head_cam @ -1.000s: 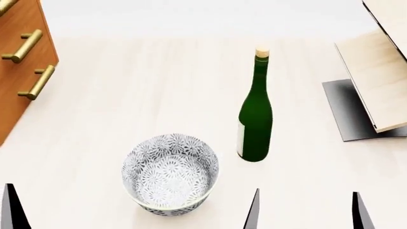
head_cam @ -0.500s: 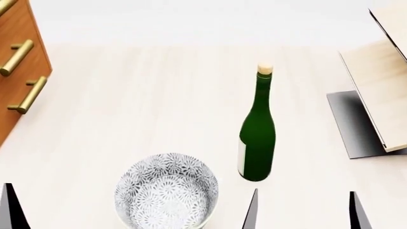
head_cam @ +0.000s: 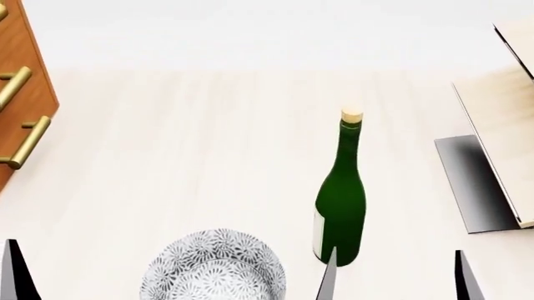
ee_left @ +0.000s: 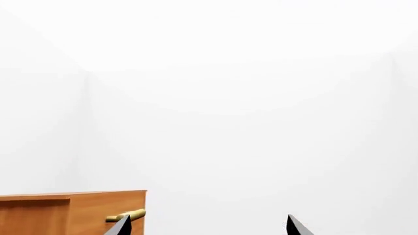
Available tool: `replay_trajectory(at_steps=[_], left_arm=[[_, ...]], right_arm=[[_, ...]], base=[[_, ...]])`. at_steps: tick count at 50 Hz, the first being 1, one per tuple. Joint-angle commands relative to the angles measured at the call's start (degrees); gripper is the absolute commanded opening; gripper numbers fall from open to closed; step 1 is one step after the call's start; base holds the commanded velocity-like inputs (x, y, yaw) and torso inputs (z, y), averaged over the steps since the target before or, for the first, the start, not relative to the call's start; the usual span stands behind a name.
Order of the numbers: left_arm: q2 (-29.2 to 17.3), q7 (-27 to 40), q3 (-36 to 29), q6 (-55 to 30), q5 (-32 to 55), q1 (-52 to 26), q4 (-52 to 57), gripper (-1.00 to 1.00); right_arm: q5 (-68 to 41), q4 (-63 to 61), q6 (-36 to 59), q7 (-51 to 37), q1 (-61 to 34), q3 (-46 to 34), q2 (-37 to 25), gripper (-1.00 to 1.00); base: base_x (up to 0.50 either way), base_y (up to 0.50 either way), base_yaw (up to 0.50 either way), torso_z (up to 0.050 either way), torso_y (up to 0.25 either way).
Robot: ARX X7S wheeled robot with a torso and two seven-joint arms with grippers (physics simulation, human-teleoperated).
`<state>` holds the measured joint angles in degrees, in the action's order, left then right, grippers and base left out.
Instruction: Put the wine bottle on the wine rack.
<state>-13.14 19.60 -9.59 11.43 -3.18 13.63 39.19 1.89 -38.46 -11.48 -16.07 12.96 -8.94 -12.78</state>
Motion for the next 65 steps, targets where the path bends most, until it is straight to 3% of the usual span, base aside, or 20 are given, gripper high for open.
replay_trajectory(at_steps=[1, 41, 65], left_arm=[[-0.3, 0.4, -0.3, 0.0, 0.0, 0.0, -0.1, 1.00], [-1.4, 1.8, -1.3, 0.4, 0.2, -0.5, -1.2, 1.00], [-1.9, 2.5, -1.9, -0.5, 0.1, -0.8, -1.1, 1.00]], right_arm=[[0.0, 0.3, 0.0, -0.4, -0.1, -0.3, -0.4, 1.00], [0.2, 0.9, 1.2, -2.0, -0.7, -1.4, -1.3, 1.00], [-0.5, 1.3, 3.8, -2.2, -1.2, -2.2, -2.0, 1.00]], base=[[0.16, 0.00, 0.00, 0.000, 0.000], [0.16, 0.00, 0.00, 0.000, 0.000], [0.00, -0.06, 0.00, 0.000, 0.001]])
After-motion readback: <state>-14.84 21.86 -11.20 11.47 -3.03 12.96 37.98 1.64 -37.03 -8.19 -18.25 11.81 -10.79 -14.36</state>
